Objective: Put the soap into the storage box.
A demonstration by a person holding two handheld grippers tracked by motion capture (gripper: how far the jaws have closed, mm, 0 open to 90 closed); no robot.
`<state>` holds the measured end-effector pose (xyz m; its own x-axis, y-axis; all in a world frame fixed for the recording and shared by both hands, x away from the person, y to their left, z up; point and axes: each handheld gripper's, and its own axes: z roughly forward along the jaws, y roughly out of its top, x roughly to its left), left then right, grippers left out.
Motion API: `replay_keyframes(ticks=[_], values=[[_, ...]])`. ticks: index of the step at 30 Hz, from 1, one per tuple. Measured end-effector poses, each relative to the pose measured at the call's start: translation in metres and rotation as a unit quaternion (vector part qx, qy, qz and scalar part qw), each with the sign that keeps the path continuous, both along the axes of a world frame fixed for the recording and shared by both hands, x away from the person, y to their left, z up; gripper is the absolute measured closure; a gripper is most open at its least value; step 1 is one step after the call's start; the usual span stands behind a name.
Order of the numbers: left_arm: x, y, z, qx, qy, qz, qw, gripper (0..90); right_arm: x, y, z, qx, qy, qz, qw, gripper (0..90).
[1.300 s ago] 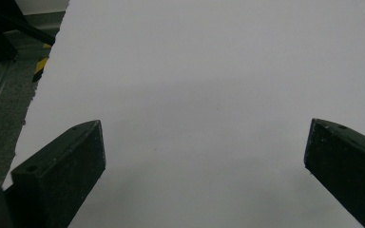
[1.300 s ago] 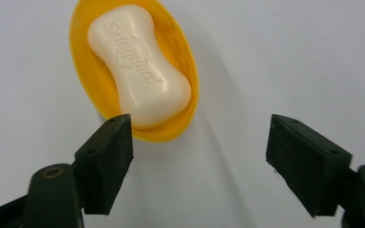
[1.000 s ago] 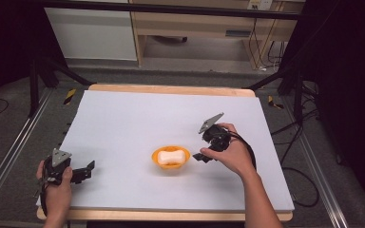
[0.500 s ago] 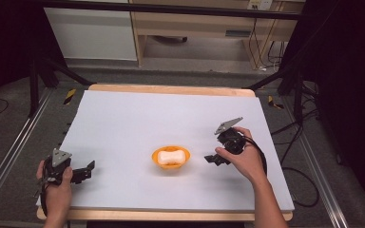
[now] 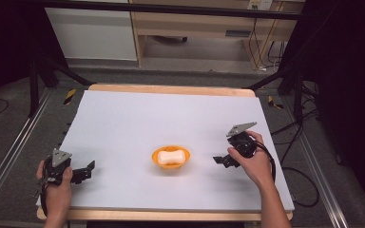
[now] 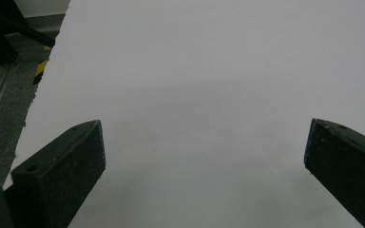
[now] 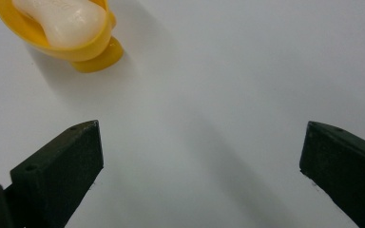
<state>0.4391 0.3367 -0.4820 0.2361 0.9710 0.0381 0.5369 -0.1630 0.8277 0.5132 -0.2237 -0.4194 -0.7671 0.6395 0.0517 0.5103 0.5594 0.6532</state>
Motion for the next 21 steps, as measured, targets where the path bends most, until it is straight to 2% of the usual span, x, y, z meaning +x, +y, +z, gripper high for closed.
replay_keyframes(ticks=[21], values=[[0.0,0.0,0.0,0.001,-0.001,0.0,1.0,0.0,-0.018,-0.043,-0.018,0.021,-0.001,-0.049,0.9986,0.4]])
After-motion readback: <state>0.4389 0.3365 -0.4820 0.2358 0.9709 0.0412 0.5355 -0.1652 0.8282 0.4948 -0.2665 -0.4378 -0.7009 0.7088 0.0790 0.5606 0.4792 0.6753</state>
